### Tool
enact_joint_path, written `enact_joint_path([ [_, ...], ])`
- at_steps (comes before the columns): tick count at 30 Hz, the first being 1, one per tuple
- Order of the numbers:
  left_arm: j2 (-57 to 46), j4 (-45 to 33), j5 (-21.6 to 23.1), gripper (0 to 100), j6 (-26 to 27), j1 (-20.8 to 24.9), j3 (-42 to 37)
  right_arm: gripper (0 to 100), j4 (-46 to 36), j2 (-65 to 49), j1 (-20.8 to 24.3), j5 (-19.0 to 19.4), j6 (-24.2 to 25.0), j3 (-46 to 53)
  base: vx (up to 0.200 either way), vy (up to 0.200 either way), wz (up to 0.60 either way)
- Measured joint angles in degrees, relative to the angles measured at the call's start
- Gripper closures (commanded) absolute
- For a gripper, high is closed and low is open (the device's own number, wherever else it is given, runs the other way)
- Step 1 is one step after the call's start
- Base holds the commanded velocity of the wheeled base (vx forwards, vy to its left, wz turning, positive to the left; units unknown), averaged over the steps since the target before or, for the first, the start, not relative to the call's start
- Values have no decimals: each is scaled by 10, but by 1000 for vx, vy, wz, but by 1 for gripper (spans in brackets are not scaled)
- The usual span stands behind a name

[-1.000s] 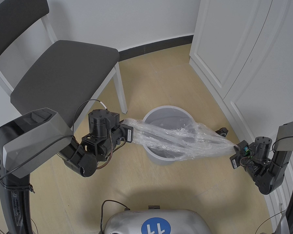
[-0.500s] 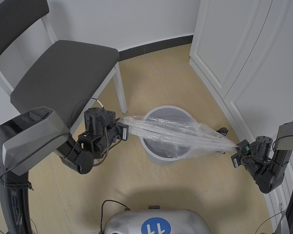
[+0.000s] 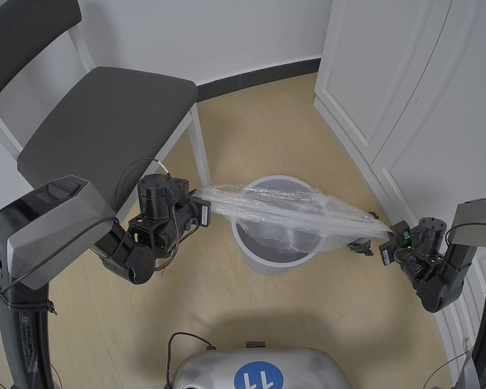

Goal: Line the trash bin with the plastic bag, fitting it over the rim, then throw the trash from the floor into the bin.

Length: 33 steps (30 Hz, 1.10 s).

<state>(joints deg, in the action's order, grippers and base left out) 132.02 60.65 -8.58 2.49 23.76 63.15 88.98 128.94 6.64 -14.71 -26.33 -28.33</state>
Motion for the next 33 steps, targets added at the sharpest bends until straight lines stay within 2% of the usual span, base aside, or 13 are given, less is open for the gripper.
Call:
enact_joint_path([
  [5,7,2,-3,100,-2,1,12,100,0,16,7,-36,33,-46,0,0,0],
  [10,13,3,-4,100,-3,5,15,100,0,34,33,-47,66,-83,0,0,0],
  [17,33,20,-4,100,-2,13,17,100,0,73,60,-83,90,-133,0,0,0],
  [23,49,18,-4,100,1,16,20,100,0,92,63,-85,91,-146,0,0,0],
  [33,48,14,1,100,24,12,-6,100,0,78,45,-78,76,-98,0,0,0],
])
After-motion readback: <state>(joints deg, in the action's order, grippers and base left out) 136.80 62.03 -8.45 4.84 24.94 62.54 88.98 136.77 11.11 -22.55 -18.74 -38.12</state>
